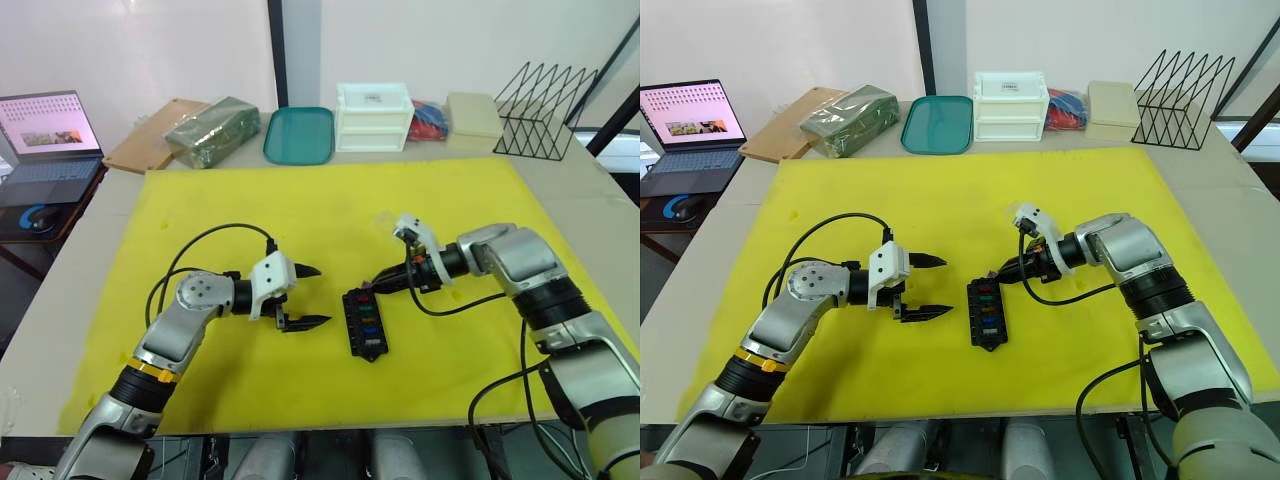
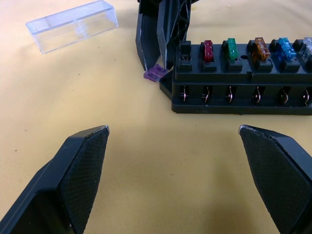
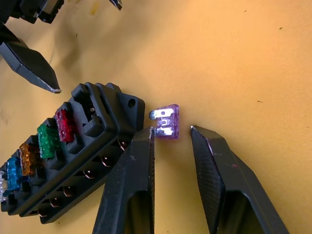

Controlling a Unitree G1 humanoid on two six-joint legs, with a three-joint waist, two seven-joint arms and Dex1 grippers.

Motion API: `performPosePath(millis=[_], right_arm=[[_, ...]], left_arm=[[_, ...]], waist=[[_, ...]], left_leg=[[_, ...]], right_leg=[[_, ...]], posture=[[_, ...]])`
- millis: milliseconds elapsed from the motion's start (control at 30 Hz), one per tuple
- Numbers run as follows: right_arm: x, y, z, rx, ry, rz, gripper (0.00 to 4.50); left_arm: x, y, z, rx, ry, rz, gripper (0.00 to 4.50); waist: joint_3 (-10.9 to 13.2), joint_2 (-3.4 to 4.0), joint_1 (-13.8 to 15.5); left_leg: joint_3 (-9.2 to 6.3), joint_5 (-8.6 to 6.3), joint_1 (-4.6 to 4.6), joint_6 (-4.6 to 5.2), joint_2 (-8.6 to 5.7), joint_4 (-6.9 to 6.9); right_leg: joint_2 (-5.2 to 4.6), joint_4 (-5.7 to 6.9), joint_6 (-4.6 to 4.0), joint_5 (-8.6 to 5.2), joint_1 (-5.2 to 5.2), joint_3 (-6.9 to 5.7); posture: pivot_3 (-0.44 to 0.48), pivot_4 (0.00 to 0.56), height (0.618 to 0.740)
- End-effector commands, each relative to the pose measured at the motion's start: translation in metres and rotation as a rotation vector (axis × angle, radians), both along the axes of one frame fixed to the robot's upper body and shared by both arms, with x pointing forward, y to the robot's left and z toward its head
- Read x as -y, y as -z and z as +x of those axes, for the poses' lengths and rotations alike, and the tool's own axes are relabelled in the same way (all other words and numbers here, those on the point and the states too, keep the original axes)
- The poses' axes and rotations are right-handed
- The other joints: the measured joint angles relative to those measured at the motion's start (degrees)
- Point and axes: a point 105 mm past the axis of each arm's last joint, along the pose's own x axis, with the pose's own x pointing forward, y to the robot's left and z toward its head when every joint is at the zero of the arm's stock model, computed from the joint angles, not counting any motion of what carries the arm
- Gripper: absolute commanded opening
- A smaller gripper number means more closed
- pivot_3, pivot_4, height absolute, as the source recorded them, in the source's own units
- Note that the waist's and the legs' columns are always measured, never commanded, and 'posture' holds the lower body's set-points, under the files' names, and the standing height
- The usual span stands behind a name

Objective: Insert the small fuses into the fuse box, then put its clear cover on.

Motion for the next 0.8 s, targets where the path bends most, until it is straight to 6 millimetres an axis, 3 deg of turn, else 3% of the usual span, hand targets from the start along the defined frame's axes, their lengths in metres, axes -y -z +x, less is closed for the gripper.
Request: performPosePath(millis=[33, 200, 367, 600, 800], right_arm=[[-0.007, -0.001, -0.002, -0.006, -0.031, 0.005, 1.25], [-0.009, 0.000, -0.001, -0.003, -0.038, 0.006, 1.25], [-0.008, -0.006, 0.003, 0.025, -0.034, 0.012, 0.03], [-0.004, -0.016, 0.006, 0.070, -0.026, 0.013, 0.03], [-0.005, -0.053, 0.009, 0.238, -0.053, -0.004, 0.03]], left_arm=[[0.001, -0.010, -0.002, 0.039, 0.005, -0.024, 4.50], [0.001, -0.011, -0.002, 0.041, 0.001, -0.027, 4.50], [0.000, -0.010, -0.002, 0.042, 0.001, -0.027, 4.50], [0.001, -0.011, -0.001, 0.042, 0.005, -0.028, 4.50], [0.001, -0.011, -0.001, 0.045, 0.007, -0.025, 4.50]], waist=[[0.00, 0.00, 0.00], [0.00, 0.00, -0.03], [0.00, 0.00, -0.08], [0.00, 0.00, -0.07], [0.01, 0.02, -0.04]], left_leg=[[0.00, 0.00, 0.00, 0.00, 0.00, 0.00], [0.00, 0.00, 0.00, 0.00, 0.00, 0.00], [0.00, 0.00, 0.00, 0.00, 0.00, -0.01], [0.00, 0.00, 0.00, 0.00, 0.00, 0.00], [0.01, 0.00, -0.01, 0.00, 0.00, 0.00]], right_leg=[[0.00, 0.00, 0.00, 0.00, 0.00, 0.00], [0.00, 0.00, 0.00, 0.00, 0.00, 0.00], [0.00, 0.00, 0.00, 0.00, 0.00, 0.00], [0.00, 0.00, 0.00, 0.00, -0.01, 0.00], [0.00, 0.01, 0.00, 0.00, -0.01, 0.00]], posture=[[0.000, 0.150, 0.740], [0.000, 0.150, 0.740], [0.000, 0.150, 0.740], [0.000, 0.150, 0.740], [0.000, 0.150, 0.740]])
